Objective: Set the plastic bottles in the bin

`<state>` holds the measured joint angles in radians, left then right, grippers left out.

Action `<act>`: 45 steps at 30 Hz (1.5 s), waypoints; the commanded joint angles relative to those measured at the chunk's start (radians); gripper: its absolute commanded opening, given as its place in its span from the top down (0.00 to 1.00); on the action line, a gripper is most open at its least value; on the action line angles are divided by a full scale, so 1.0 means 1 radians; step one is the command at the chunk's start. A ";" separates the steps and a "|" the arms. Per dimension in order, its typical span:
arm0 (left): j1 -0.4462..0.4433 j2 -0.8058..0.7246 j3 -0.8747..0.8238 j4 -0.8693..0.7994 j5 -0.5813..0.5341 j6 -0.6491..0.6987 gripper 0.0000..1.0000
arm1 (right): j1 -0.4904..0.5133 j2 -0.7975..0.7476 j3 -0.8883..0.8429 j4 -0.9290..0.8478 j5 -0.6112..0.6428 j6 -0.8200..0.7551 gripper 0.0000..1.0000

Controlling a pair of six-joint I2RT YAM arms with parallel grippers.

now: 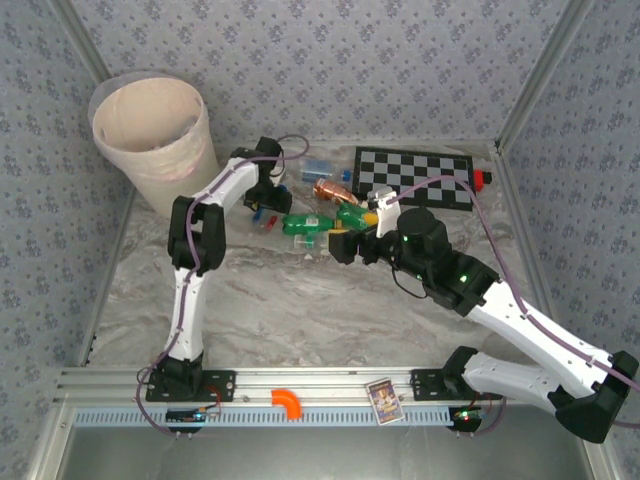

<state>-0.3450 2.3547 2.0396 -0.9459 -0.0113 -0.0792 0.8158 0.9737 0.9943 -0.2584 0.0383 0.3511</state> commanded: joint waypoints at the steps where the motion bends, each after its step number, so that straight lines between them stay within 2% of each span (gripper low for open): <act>1: -0.003 0.022 0.022 -0.037 0.011 0.002 0.21 | -0.006 -0.003 -0.002 0.015 -0.003 0.009 0.01; 4: -0.003 0.021 0.022 -0.037 0.007 -0.001 0.24 | -0.006 0.002 0.003 0.012 -0.011 0.012 0.00; 7: -0.003 0.001 0.020 -0.034 0.004 -0.012 0.35 | -0.005 -0.005 0.001 0.011 -0.011 0.014 0.00; 15: -0.003 -0.162 -0.049 0.005 -0.005 -0.052 0.36 | -0.005 -0.018 -0.005 0.018 -0.014 0.015 0.01; 31: 0.000 -0.601 -0.127 0.062 0.005 -0.161 0.37 | 0.012 -0.019 0.007 0.061 -0.040 0.016 0.01; 36: 0.028 -0.600 -0.112 0.025 0.008 -0.147 0.34 | 0.019 -0.024 0.006 0.068 -0.040 0.013 0.01; 40: 0.043 -0.563 -0.150 0.024 0.043 -0.112 0.26 | 0.020 -0.026 0.002 0.067 -0.033 0.011 0.01; 45: 0.044 -0.472 -0.173 0.018 0.007 -0.085 0.22 | 0.019 -0.017 0.005 0.062 -0.030 0.008 0.01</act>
<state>-0.3008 1.8278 1.8824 -0.9051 0.0032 -0.1947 0.8299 0.9646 0.9916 -0.2123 0.0078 0.3588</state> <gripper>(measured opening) 0.778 0.994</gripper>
